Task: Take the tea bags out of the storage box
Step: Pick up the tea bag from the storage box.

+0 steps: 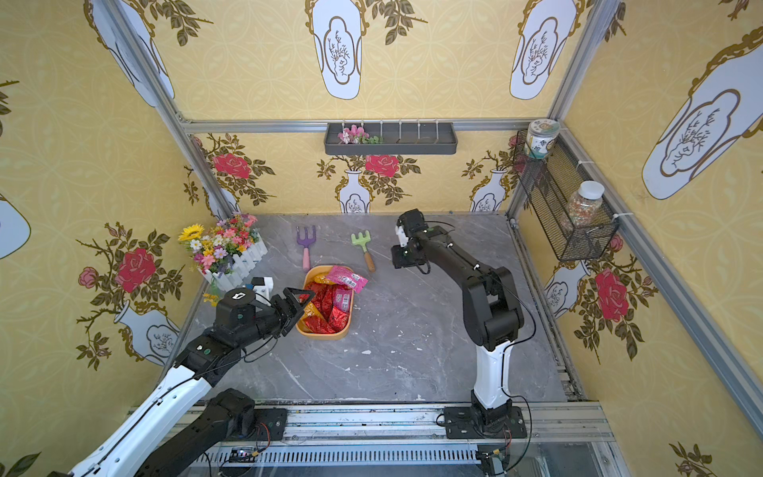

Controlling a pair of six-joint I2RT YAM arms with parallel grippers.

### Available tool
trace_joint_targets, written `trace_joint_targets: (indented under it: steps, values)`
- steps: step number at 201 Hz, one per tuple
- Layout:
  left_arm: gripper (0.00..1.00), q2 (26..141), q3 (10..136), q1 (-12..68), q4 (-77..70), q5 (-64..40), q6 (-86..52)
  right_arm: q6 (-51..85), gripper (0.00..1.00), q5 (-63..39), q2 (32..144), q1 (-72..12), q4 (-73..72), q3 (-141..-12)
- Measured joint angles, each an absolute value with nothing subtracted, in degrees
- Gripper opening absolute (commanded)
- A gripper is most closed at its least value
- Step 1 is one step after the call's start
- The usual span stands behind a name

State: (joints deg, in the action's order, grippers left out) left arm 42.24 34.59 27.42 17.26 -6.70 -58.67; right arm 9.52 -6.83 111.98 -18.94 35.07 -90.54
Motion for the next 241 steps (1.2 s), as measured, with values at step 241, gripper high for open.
trace_joint_targets:
  steps: [241]
  values:
    - [0.91, 30.09, 30.39, 30.98, 24.23, 2.83, -61.49, -4.75, 0.88, 13.41, 131.09, -47.16, 46.57, -119.02]
